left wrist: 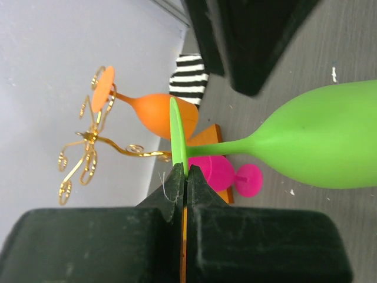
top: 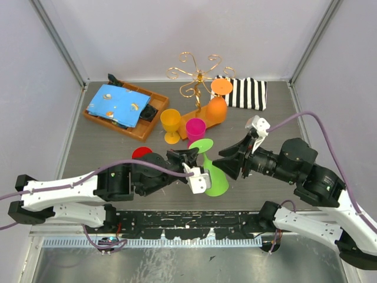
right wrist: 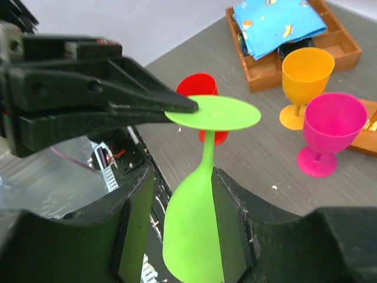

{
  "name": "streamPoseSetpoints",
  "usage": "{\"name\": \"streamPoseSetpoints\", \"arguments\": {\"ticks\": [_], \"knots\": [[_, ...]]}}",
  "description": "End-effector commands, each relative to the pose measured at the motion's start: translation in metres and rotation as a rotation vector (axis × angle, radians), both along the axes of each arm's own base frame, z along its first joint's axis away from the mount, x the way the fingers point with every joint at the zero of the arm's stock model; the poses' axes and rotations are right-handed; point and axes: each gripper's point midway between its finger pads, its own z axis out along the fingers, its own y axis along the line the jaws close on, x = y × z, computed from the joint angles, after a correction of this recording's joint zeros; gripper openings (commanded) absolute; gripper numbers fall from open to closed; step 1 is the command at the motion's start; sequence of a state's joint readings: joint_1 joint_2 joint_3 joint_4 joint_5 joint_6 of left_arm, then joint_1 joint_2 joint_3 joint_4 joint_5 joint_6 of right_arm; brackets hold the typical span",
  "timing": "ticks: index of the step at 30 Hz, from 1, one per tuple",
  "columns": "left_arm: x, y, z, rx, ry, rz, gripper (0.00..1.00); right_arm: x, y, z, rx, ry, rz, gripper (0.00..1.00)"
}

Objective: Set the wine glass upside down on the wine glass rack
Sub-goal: Adjust the wine glass.

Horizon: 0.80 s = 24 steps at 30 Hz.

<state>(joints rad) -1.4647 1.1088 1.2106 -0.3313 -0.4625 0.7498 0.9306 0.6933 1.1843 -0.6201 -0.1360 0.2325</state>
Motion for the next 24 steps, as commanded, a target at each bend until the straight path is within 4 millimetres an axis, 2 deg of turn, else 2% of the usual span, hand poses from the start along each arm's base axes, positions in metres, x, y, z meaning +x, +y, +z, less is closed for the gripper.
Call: {"name": "streamPoseSetpoints", "arguments": {"ticks": [1, 8, 15, 24], "knots": [[0.001, -0.005, 0.033, -0.072, -0.101, -0.006, 0.00, -0.007, 0.010, -0.006, 0.005, -0.021, 0.069, 0.50], [-0.006, -0.010, 0.032, -0.044, -0.144, -0.046, 0.00, 0.000, 0.018, -0.035, -0.025, -0.042, 0.078, 0.46], [-0.010, -0.008, 0.034, -0.040, -0.178, -0.063, 0.00, -0.005, 0.030, -0.039, -0.010, -0.040, 0.147, 0.43], [-0.012, -0.008, 0.032, -0.034, -0.186, -0.058, 0.00, 0.000, 0.034, -0.041, 0.072, -0.012, 0.107, 0.38]]}}
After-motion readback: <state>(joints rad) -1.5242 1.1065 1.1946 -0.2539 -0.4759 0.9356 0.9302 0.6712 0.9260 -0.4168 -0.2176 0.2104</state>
